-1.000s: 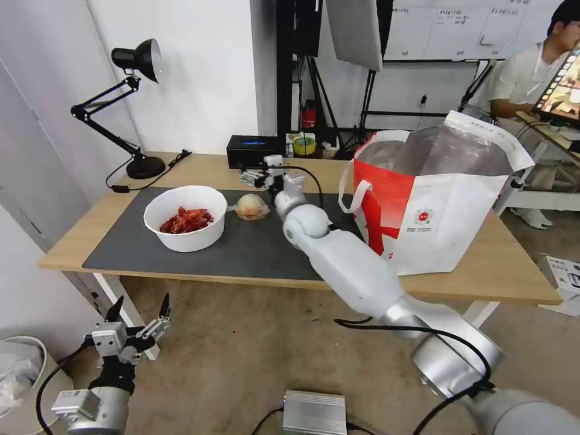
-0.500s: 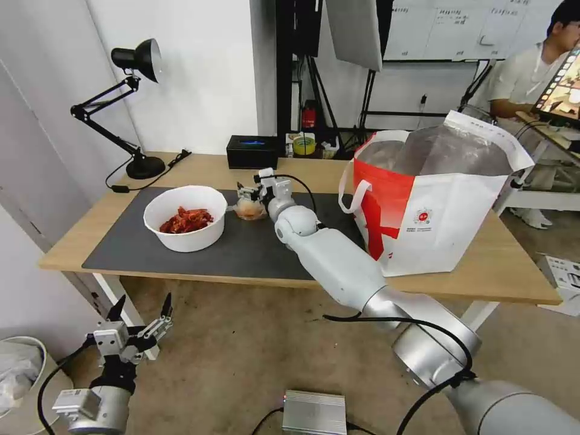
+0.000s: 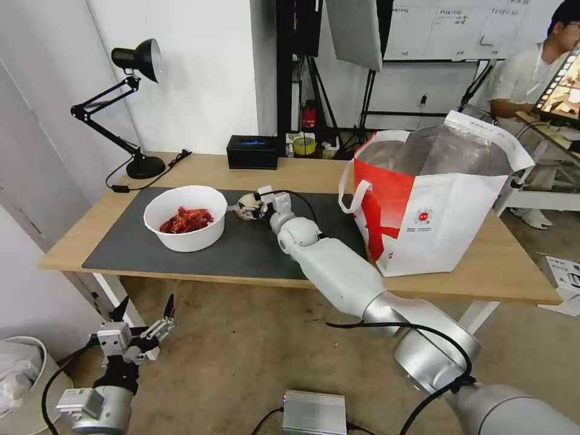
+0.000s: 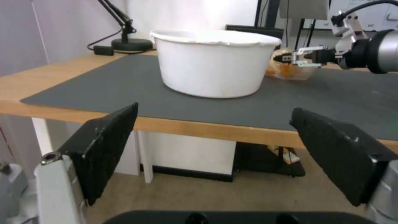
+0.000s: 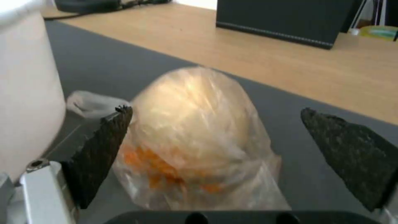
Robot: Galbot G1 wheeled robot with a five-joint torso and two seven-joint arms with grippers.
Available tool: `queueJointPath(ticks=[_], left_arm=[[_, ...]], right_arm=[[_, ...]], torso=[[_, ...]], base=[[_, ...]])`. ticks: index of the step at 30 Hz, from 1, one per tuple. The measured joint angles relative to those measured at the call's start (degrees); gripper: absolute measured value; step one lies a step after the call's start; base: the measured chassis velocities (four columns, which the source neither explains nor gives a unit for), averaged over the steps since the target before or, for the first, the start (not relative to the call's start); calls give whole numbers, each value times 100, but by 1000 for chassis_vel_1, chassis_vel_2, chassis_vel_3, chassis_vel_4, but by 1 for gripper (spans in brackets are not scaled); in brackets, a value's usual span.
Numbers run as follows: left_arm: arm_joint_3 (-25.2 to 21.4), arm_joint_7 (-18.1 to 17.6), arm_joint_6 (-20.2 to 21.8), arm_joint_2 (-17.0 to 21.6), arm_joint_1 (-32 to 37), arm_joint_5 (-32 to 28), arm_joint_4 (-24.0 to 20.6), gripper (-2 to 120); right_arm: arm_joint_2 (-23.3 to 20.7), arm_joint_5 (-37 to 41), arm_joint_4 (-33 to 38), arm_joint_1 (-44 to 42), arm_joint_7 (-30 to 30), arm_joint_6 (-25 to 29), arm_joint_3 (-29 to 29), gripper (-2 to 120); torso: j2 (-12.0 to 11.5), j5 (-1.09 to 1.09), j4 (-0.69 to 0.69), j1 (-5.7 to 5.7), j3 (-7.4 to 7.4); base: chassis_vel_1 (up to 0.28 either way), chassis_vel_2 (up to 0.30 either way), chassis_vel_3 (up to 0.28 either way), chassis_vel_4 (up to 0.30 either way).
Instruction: Pick up the trash from the table and place it into the takeout bag.
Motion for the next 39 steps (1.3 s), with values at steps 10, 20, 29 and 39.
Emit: queueJointPath(ticks=[10, 20, 29, 39], left_arm=[[39, 4, -7, 85, -69, -12, 80, 100], [-1, 0, 10, 158, -109, -87, 88, 100], [29, 0, 10, 86, -141, -85, 119, 100], [-75, -2, 8, 89, -137, -117, 105, 100]], right_arm=[[-3, -2, -117, -38, 15, -89, 4, 78], [-7, 6, -123, -63, 35, -88, 26, 39], [-13, -4, 5, -184, 116, -85, 27, 7], [-140, 19, 643, -348, 384, -84, 61, 0]], torso=[[0, 0, 0, 0, 0], [0, 0, 0, 0, 0], [1, 0, 0, -1, 0], [1, 0, 2, -1, 0]], base=[[0, 0, 0, 0], [0, 0, 0, 0], [0, 0, 0, 0], [0, 0, 0, 0]])
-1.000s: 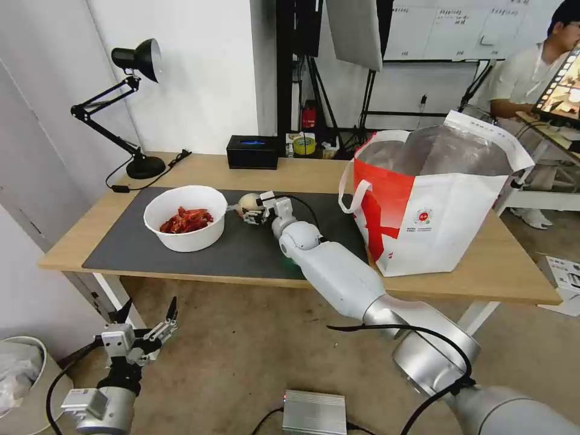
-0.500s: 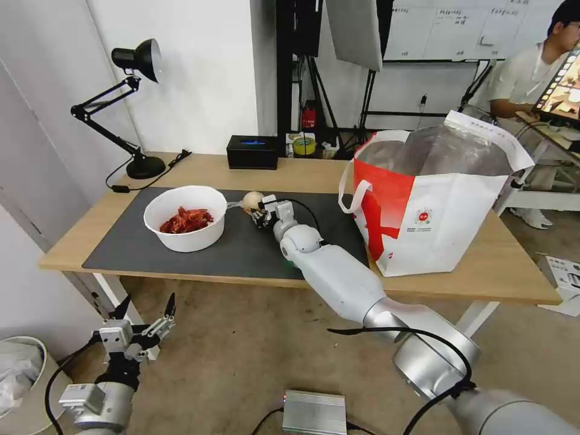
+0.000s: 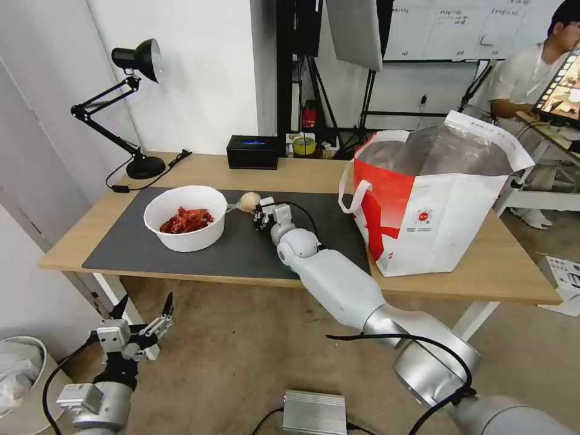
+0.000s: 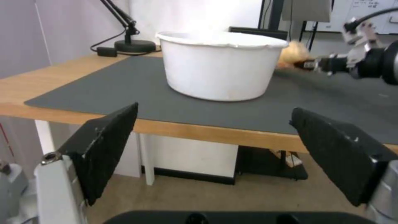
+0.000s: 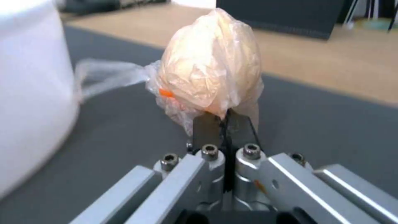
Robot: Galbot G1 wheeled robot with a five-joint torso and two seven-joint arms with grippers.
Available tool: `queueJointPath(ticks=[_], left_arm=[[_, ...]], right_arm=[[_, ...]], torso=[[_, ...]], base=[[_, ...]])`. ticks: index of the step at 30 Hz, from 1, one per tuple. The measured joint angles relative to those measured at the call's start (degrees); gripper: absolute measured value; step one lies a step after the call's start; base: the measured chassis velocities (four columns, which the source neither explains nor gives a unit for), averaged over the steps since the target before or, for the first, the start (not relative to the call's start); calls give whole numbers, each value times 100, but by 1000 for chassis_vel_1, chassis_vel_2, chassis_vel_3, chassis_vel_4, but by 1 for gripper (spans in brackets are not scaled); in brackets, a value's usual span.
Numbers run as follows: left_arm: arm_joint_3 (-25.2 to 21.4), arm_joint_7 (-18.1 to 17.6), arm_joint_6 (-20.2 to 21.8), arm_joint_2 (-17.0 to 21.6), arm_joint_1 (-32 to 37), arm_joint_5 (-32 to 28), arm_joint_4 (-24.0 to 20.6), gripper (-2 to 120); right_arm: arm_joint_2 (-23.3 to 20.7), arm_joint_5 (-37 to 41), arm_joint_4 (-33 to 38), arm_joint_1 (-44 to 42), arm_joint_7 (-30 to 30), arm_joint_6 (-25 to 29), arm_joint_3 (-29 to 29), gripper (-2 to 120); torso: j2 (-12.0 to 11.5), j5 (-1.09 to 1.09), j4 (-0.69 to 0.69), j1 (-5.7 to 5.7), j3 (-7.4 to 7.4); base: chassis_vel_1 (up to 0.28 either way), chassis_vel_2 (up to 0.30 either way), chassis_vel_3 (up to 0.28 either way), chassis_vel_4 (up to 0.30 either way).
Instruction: Pick up the trash from the table and place it into the takeout bag.
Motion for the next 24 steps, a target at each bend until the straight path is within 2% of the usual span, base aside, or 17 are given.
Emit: queueJointPath(ticks=[1, 3, 8, 11, 16, 19, 24], left_arm=[[0, 0, 0, 0, 0, 0, 0, 100], [-27, -3, -7, -12, 17, -5, -17, 100], [-61, -5, -18, -17, 25, -18, -37, 100], [-60, -7, -21, -17, 16, -21, -66, 100], [-40, -9, -21, -33, 18, -20, -92, 100], [12, -8, -22, -34, 43, 3, -112, 100], [61, -9, -21, -18, 52, 19, -139, 100]], right_arm=[[0, 0, 0, 0, 0, 0, 0, 0], [-265, 116, 512, -61, 108, 2, -90, 0], [-688, 197, 1144, -141, 204, 81, -143, 0], [-1175, 305, 1773, -235, 219, 327, -189, 0], [-1613, 336, 2435, -432, 219, 677, -167, 0], [-2044, 368, 3131, -661, 211, 903, -73, 0], [-2452, 395, 3716, -906, 180, 1033, 80, 0]], torso=[[0, 0, 0, 0, 0], [0, 0, -2, 0, 0], [0, 0, -2, 0, 0], [0, 0, -2, 0, 0], [0, 2, -1, 0, 0], [0, 2, -1, 0, 0], [0, 2, -2, 0, -1]], base=[[0, 0, 0, 0], [0, 0, 0, 0], [0, 0, 0, 0], [0, 0, 0, 0], [0, 0, 0, 0], [0, 0, 0, 0], [0, 0, 0, 0]])
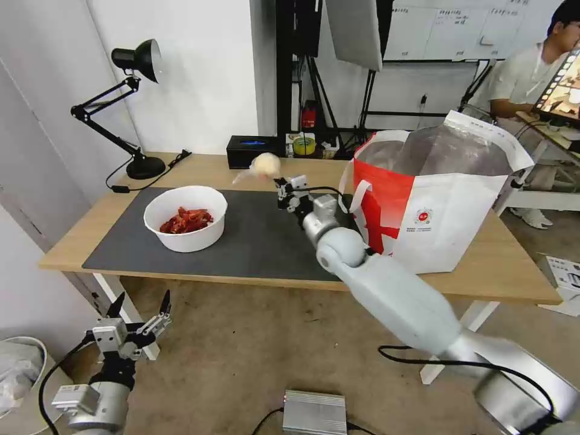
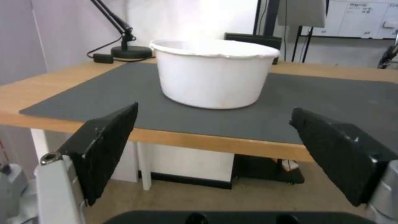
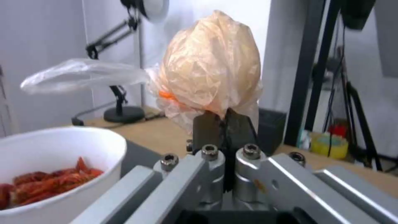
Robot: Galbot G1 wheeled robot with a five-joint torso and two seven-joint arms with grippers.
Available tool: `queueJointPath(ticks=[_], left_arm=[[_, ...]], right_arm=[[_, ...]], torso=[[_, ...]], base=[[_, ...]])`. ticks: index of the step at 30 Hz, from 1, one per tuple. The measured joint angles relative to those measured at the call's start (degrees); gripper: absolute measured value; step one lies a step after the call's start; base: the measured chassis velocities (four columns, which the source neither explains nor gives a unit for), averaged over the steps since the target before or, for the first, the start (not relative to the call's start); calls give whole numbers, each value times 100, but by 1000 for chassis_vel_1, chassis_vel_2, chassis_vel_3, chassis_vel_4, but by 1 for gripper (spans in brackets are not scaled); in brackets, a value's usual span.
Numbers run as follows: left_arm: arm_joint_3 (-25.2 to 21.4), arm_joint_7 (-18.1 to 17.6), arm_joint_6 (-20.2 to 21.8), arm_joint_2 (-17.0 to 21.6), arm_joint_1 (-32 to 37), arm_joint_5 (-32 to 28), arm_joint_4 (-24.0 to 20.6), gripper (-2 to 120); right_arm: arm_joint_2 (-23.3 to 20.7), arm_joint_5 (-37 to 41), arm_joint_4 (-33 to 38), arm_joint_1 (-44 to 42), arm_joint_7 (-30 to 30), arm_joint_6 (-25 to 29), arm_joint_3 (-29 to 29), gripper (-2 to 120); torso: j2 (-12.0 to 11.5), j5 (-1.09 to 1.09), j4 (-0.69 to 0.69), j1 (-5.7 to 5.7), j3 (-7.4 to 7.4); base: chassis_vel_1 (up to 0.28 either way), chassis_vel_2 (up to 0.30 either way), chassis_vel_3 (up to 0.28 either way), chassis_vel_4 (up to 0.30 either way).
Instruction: Pick up the trash from the table and place it into the takeout bag.
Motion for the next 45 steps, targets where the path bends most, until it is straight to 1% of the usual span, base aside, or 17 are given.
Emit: queueJointPath(ticks=[4, 9, 12, 13, 15, 16, 19, 24, 27, 33, 34, 35, 38, 39, 42, 43, 45], left_arm=[[12, 1, -1, 74, 43, 4, -17, 100], [12, 4, 0, 120, 67, 5, -18, 100], [14, 9, -1, 154, 78, 5, 5, 100], [14, 9, -1, 154, 78, 5, 5, 100], [27, 11, -3, 166, 75, 5, 24, 100], [27, 11, -3, 166, 75, 5, 24, 100], [66, 12, -4, 179, 63, 5, 33, 100], [97, 13, -5, 184, 53, 5, 33, 100], [94, 13, -5, 211, 47, 4, 32, 100], [82, 13, -5, 229, 46, -3, 32, 100], [82, 13, -7, 231, 46, -7, 32, 100], [82, 13, -7, 231, 46, -7, 32, 100], [93, 14, -11, 231, 36, -14, 28, 100], [93, 14, -11, 231, 36, -14, 28, 100], [94, 20, -16, 235, 22, -40, 2, 100], [94, 20, -16, 235, 22, -40, 2, 100], [83, 25, -23, 211, 6, -76, -4, 100]], right_arm=[[-602, 112, 754, -390, -162, 131, 321, 0], [-971, 168, 1313, -822, -281, 214, 670, 0], [-1319, 231, 1751, -1242, -440, 317, 1155, 0], [-1319, 231, 1751, -1242, -440, 317, 1155, 0], [-1499, 273, 1959, -1450, -579, 441, 1554, 0], [-1499, 273, 1959, -1450, -579, 441, 1554, 0], [-1688, 392, 2172, -1694, -688, 534, 2115, 0], [-1782, 550, 2275, -1905, -722, 563, 2606, 0], [-1891, 944, 2344, -2089, -683, 567, 3186, 0], [-2043, 1221, 2268, -2095, -602, 505, 3620, 0], [-2129, 1286, 2194, -2023, -475, 318, 3767, 0], [-2129, 1286, 2194, -2023, -475, 318, 3767, 0], [-2453, 1499, 2026, -1777, -204, -353, 3975, 0], [-2453, 1499, 2026, -1777, -204, -353, 3975, 0], [-2803, 1915, 1931, -1595, 33, -1078, 4071, 0], [-2803, 1915, 1931, -1595, 33, -1078, 4071, 0], [-2992, 2140, 1930, -1576, 248, -1598, 4147, 0]], torso=[[0, 0, 1, 1, 0], [0, 0, 0, 0, 0], [0, -1, 0, 0, 0], [0, -1, 0, 0, 0], [0, -1, 0, 0, 0], [0, -1, 0, 0, 0], [0, -1, 0, 0, 0], [0, -1, 1, 0, 0], [0, -2, 0, 0, 0], [0, -2, 0, 0, 0], [0, 0, 0, 0, 0], [0, 0, 0, 0, 0], [0, -3, 1, 0, 1], [0, -3, 1, 0, 1], [0, -3, 1, 1, 1], [0, -3, 1, 1, 1], [-1, -2, 0, 0, 1]], base=[[0, 0, 0, 0], [0, 0, 0, 0], [0, 0, 0, 0], [0, 0, 0, 0], [0, 0, 0, 0], [0, 0, 0, 0], [0, 0, 0, 0], [0, 0, 0, 0], [0, 0, 0, 0], [0, 0, 0, 0], [0, 0, 0, 0], [0, 0, 0, 0], [0, 0, 0, 0], [0, 0, 0, 0], [0, 0, 0, 0], [0, 0, 0, 0], [0, 0, 0, 0]])
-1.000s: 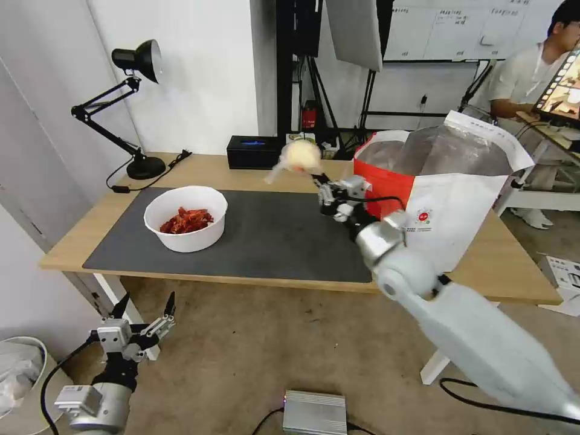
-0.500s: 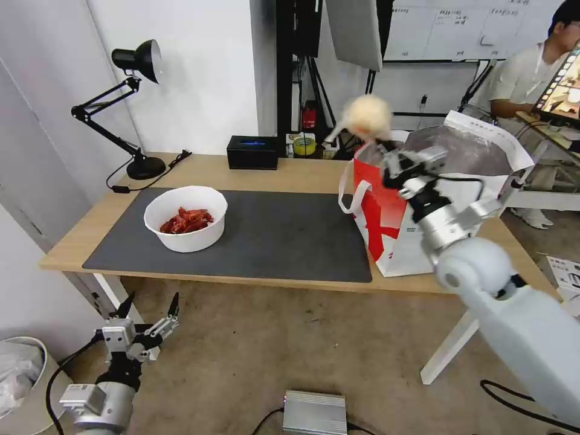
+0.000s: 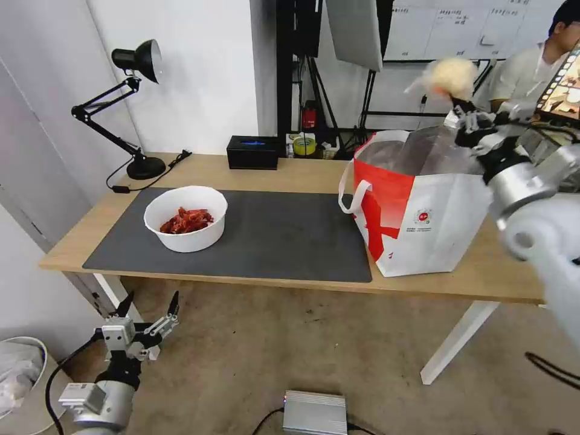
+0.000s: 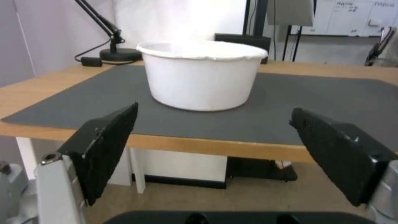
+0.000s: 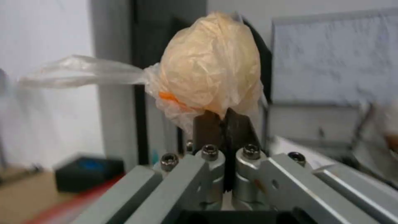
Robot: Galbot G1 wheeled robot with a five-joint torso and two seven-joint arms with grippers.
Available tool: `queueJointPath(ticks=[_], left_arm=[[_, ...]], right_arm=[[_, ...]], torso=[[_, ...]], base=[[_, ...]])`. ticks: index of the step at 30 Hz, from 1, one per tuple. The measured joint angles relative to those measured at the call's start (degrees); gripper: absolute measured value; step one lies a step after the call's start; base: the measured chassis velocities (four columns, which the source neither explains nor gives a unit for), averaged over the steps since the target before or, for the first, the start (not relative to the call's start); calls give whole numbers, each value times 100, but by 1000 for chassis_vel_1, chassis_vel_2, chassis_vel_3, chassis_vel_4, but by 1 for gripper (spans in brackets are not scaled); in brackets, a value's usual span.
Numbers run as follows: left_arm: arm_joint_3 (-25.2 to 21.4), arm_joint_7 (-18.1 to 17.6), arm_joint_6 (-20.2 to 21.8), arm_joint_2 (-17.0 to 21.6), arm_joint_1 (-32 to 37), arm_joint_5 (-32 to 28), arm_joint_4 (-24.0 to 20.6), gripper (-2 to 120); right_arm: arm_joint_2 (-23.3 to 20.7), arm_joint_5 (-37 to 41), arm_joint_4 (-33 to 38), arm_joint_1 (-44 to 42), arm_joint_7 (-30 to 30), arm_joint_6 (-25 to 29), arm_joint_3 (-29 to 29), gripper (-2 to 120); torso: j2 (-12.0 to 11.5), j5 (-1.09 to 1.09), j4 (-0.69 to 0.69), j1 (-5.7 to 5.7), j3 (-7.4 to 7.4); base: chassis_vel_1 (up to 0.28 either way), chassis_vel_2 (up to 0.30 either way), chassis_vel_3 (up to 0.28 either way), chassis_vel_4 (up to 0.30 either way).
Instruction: Pick up the trash from the table and place it into the takeout bag.
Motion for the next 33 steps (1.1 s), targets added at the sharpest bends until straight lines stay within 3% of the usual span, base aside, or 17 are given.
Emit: queueJointPath(ticks=[9, 18, 21, 24, 26, 27, 28, 29, 33], left_arm=[[-30, 129, -92, -25, 14, -31, 18, 100], [-70, 145, -106, 4, 51, -67, 1, 100], [-61, 146, -106, 30, 51, -73, 0, 100], [-52, 146, -107, 34, 47, -74, 0, 100], [-36, 143, -106, 34, -3, -77, 0, 100], [-36, 143, -106, 34, -3, -77, 0, 100], [-37, 141, -98, 53, -39, -92, 4, 100], [-39, 135, -92, 65, -51, -96, 7, 100], [-43, 125, -82, 69, -60, -102, 10, 100]], right_arm=[[-244, 647, 207, -120, 686, -1482, 257, 0], [-259, 1085, 308, -300, 1041, -1787, 476, 3], [-260, 1090, 381, -382, 1041, -1755, 578, 18], [-264, 1104, 406, -404, 1067, -1753, 597, 24], [-261, 1109, 476, -488, 1119, -1726, 657, 40], [-261, 1109, 476, -488, 1119, -1726, 657, 40], [-177, 967, 478, -520, 1056, -1429, 653, 55], [-116, 760, 477, -541, 922, -1109, 602, 61], [4, 576, 486, -553, 817, -658, 484, 73]], torso=[[0, 0, 0, 0, 0], [0, 0, 0, 0, 0], [0, 0, 0, 0, 0], [0, -1, 1, 0, 0], [0, -1, 1, 0, 0], [0, -1, 1, 0, 0], [0, -1, 0, 0, -1], [0, -1, 0, 0, 0], [1, -1, 0, 0, 0]], base=[[0, 0, 0, 0], [0, 0, 0, 0], [0, 0, 0, 0], [0, 0, 0, 0], [0, 0, 0, 0], [0, 0, 0, 0], [0, 0, 0, 0], [0, 0, 0, 0], [0, 0, 0, 0]])
